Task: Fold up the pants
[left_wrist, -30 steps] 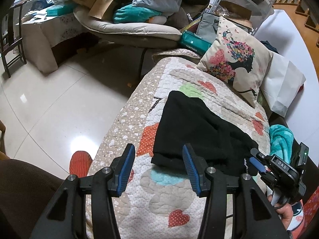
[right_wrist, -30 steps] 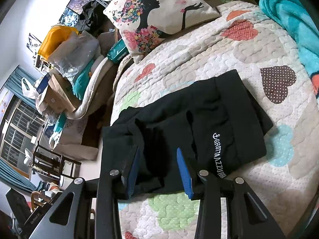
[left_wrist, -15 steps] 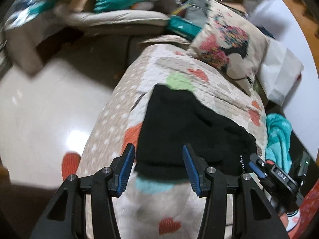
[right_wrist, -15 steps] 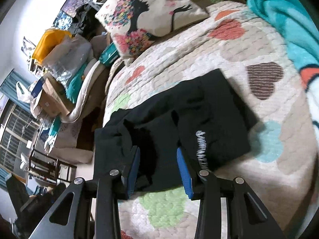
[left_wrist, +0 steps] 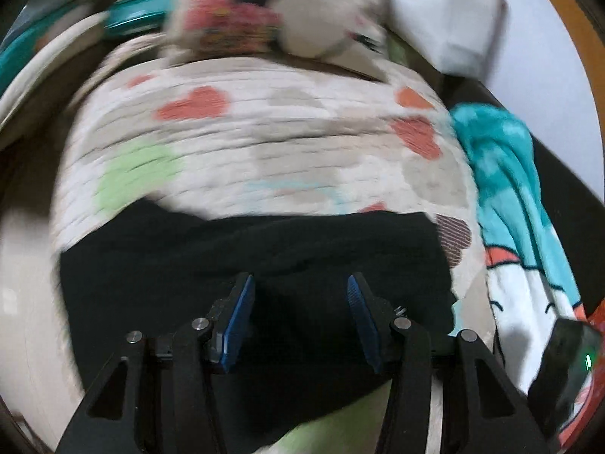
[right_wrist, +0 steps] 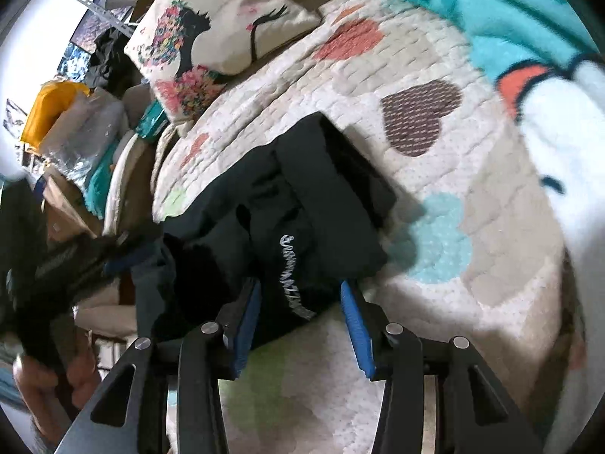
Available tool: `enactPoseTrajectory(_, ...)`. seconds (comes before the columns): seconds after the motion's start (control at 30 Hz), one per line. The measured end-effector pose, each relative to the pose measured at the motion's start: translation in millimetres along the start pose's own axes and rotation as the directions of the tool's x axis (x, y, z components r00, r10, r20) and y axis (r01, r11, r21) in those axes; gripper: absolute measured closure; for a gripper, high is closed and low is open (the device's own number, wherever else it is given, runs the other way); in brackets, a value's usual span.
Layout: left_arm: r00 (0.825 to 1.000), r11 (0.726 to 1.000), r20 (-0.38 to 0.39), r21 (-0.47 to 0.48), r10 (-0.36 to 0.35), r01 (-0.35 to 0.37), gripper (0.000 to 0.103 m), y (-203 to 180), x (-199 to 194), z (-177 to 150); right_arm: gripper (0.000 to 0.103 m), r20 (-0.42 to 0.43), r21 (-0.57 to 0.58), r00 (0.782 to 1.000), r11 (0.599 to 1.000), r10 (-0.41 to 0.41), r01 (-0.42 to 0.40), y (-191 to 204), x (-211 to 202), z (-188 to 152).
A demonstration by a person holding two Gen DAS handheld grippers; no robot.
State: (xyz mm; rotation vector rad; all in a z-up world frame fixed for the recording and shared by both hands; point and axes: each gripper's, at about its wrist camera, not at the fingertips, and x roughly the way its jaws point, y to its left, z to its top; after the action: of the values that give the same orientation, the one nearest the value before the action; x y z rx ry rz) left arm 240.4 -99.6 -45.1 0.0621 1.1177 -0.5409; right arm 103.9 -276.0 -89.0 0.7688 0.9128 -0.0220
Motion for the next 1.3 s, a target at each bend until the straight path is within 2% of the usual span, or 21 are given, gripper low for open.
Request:
enactPoseTrajectory(0.13,0.992,0.987,-0.078,0.120,-0.096,0.104,0.053,-41.8,38.9,21.7,0.054,-0.014,0.014,1.000,1.000,-0.020,0.021,-0.2,1.2,-13.3)
enactPoseTrajectory(0.2,0.988,0.978,-0.110,0.162,-0.111,0.128,0.053,-57.6,56.6,30.1,0.054,-0.034,0.023,0.999,1.000,-0.013,0.014,-3.7,9.1,-15.3)
enactPoseTrajectory(0.23,0.986,0.973,-0.118,0.184,-0.117,0.138,0.051,-64.4,63.5,33.5,0.054,-0.037,0.024,0.999,1.000,-0.014,0.015,-5.9,13.5,-14.4)
enactPoseTrajectory(0.27,0.984,0.968,-0.131,0.205,-0.119,0.144,0.042,-71.0,70.2,36.1,0.054,-0.031,0.028,0.999,1.000,-0.009,0.010,-7.9,15.6,-12.8)
enactPoseTrajectory(0.33,0.982,0.961,-0.151,0.232,-0.116,0.149,0.036,-76.8,81.1,39.3,0.054,-0.004,0.032,1.000,0.999,0.009,-0.009,-10.5,19.0,-6.7)
enactPoseTrajectory(0.47,0.980,0.959,-0.185,0.255,-0.075,0.122,0.033,-76.2,102.4,47.4,0.051,0.037,0.053,0.999,0.998,0.037,-0.039,-14.9,30.5,5.3)
enactPoseTrajectory(0.6,0.977,0.959,-0.209,0.264,-0.047,0.103,0.021,-80.3,118.7,53.9,0.043,0.095,0.026,0.994,0.998,0.051,-0.054,-11.1,40.5,13.4)
enactPoseTrajectory(0.67,0.980,0.945,-0.199,0.321,0.005,0.061,0.022,-90.8,122.0,50.8,0.043,0.109,-0.006,0.993,0.999,0.050,-0.050,-7.2,43.6,16.1)
enactPoseTrajectory(0.7,0.982,0.935,-0.185,0.353,0.037,0.031,0.026,-95.6,122.3,47.9,0.045,0.104,-0.014,0.993,0.999,0.052,-0.051,-6.8,44.4,17.7)
enactPoseTrajectory(0.73,0.984,0.923,-0.162,0.384,0.072,-0.004,0.035,-99.3,121.1,44.8,0.053,0.092,-0.010,0.994,0.998,0.063,-0.062,-7.3,44.4,20.3)
enactPoseTrajectory(0.77,0.986,0.918,-0.149,0.397,0.075,-0.010,0.043,-100.1,117.9,42.9,0.071,0.077,-0.003,0.994,0.997,0.077,-0.077,-8.4,45.0,22.8)
enactPoseTrajectory(0.8,0.988,0.922,-0.141,0.387,0.065,-0.006,0.047,-96.9,112.6,42.9,0.079,0.047,0.009,0.995,0.996,0.090,-0.091,-9.4,46.3,26.4)
enactPoseTrajectory(0.87,0.990,0.938,-0.140,0.346,0.027,0.023,0.058,-87.3,101.8,44.9,0.081,0.047,0.013,0.994,0.995,0.098,-0.099,-9.2,42.2,29.0)
enactPoseTrajectory(0.93,0.993,0.950,-0.120,0.308,-0.013,0.049,0.062,-77.5,84.6,45.9,0.082,0.055,-0.018,0.992,0.994,0.112,-0.111,0.7,34.0,31.1)
enactPoseTrajectory(1.0,0.995,0.959,-0.080,0.275,-0.054,0.074,0.063,-68.1,60.9,45.7,0.082,0.072,-0.063,0.990,0.991,0.119,-0.115,13.6,24.9,32.1)
enactPoseTrajectory(1.13,0.991,0.974,-0.006,0.182,-0.134,0.133,0.063,-45.4,11.5,50.6,0.082,0.109,-0.234,0.984,0.966,0.138,-0.110,63.9,0.3,24.6)
enactPoseTrajectory(1.3,0.974,0.979,0.097,0.023,-0.206,0.204,0.063,13.6,-45.1,45.2,0.082,0.109,-0.437,0.982,0.895,0.151,-0.089,130.1,-6.7,9.8)
